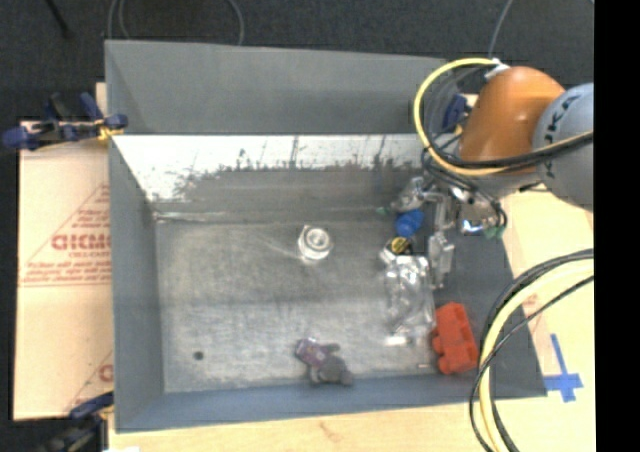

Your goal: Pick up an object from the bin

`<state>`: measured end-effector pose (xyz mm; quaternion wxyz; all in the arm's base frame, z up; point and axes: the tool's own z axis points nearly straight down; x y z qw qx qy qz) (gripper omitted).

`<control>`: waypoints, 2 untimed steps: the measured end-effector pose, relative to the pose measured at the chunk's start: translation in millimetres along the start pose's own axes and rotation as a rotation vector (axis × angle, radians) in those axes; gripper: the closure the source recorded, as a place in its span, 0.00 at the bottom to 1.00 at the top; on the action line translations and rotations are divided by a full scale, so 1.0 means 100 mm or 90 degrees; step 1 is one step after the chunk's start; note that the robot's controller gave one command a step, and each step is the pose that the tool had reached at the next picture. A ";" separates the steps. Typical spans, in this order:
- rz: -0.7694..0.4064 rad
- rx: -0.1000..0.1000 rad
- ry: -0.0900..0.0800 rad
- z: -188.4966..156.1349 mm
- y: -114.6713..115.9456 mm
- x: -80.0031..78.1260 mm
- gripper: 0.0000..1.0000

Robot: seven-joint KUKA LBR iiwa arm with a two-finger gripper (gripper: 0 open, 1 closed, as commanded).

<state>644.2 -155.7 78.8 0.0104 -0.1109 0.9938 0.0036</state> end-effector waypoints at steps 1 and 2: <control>0.002 0.005 0.001 0.00 -0.04 0.02 1.00; -0.168 0.006 0.007 -1.61 0.12 0.28 1.00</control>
Offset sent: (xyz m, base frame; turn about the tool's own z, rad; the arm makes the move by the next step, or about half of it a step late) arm 0.0000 0.0000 0.0000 0.0000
